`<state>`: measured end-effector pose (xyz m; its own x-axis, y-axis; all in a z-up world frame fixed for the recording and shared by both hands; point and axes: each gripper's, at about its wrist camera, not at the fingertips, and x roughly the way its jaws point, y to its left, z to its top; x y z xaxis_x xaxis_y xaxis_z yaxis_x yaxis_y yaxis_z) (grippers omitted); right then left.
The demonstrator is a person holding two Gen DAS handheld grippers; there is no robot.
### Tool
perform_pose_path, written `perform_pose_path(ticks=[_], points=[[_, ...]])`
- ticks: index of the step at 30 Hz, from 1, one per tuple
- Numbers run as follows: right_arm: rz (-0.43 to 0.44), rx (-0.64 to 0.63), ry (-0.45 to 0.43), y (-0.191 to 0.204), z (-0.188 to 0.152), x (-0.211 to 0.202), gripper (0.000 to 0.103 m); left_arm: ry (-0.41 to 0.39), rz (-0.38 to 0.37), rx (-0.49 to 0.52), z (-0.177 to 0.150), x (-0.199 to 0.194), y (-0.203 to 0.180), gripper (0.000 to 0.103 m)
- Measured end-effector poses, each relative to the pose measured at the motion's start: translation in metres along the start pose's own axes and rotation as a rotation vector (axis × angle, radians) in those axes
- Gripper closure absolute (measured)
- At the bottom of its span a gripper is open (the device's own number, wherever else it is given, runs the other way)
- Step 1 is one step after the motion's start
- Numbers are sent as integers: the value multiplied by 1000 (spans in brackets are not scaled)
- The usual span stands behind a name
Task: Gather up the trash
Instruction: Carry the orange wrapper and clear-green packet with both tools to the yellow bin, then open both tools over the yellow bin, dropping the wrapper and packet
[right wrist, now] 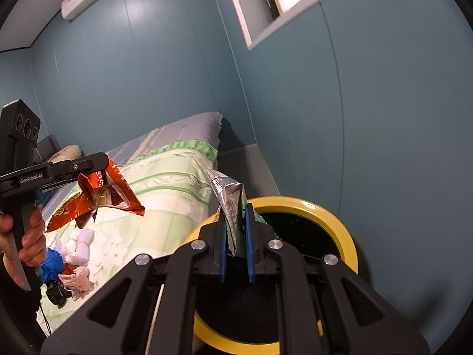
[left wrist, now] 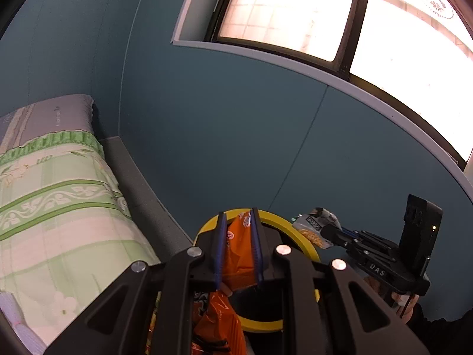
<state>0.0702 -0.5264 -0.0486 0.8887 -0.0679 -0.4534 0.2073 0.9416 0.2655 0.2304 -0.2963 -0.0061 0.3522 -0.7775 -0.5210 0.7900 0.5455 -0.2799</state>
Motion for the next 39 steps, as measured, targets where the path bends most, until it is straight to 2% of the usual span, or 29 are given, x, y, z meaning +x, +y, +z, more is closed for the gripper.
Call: perform_pose_path(ticks=[12, 21, 22, 23, 24, 25, 31, 33, 35, 39], points=[[-49, 34, 66, -24, -14, 20, 91, 76, -62, -58, -13, 73, -4, 88], [-76, 34, 98, -34, -17, 31, 84, 111, -61, -85, -17, 108, -6, 87], [-77, 34, 101, -34, -18, 30, 82, 111, -59, -87, -18, 110, -6, 85], [-76, 37, 104, -35, -19, 30, 73, 112, -52, -87, -18, 111, -6, 82], [-79, 42, 103, -36, -19, 29, 69, 112, -40, -86, -18, 111, -7, 76], [-85, 44, 102, -37, -20, 29, 69, 111, -32, -86, -17, 112, -6, 65], [-118, 55, 92, -39, -20, 28, 67, 89, -1, -127, -17, 105, 7, 44], [-126, 56, 87, -40, -20, 25, 67, 81, 9, -130, -16, 99, 9, 43], [-140, 58, 79, -41, -19, 23, 62, 73, 16, -138, -15, 95, 12, 37], [-138, 68, 73, -41, -15, 19, 62, 49, 40, -144, -13, 82, 17, 31]])
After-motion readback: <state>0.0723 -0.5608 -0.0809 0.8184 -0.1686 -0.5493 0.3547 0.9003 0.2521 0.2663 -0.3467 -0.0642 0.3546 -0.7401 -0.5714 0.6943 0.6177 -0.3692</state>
